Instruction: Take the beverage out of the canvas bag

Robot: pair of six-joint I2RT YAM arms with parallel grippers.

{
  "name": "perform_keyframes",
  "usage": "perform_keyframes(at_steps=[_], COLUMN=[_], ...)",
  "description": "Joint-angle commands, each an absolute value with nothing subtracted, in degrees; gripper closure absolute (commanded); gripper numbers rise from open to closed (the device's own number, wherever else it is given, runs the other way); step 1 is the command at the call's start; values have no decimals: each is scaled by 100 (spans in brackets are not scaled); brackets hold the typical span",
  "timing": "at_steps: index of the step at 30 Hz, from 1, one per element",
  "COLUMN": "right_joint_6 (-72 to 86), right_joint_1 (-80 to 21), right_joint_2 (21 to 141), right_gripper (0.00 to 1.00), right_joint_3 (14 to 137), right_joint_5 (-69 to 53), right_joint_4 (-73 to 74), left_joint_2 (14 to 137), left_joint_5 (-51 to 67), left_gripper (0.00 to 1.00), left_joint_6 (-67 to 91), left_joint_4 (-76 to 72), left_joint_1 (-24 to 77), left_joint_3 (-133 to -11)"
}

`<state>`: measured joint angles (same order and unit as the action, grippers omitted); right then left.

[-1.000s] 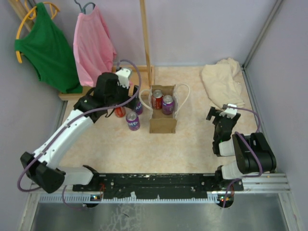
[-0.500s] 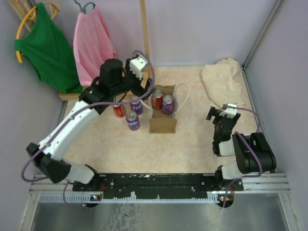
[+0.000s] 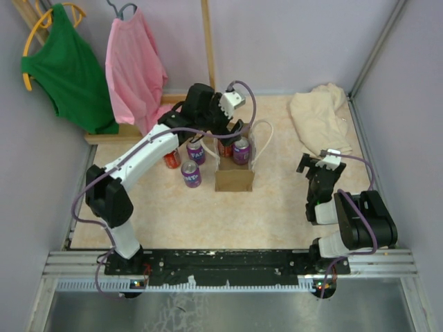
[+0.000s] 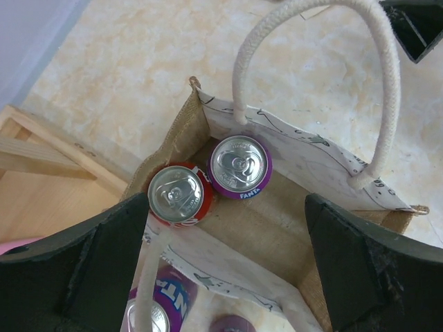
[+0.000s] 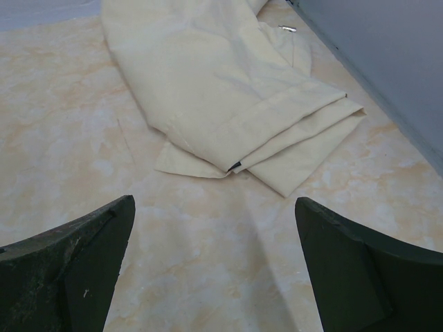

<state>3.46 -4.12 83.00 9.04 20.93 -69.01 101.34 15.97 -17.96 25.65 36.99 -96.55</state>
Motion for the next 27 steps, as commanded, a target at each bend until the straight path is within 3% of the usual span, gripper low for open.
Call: perform_keyframes(at_steps=[1, 27], right_joint_6=[277, 280], right_joint_1=[-457, -457], right_joint_2=[8315, 8319], right_gripper=[1, 1], right_joint_3=[976, 976], right_joint_5=[2196, 2202], right_joint_4=[-7155, -7154], left_joint_2=[10323, 11829], left_joint_5=[1881, 1573], left_gripper=[0, 0], left_joint_6=[-2086, -2355], left_joint_4=[2263, 2981], left_joint_1=[3727, 3731], left_joint_3=[-9748, -10568])
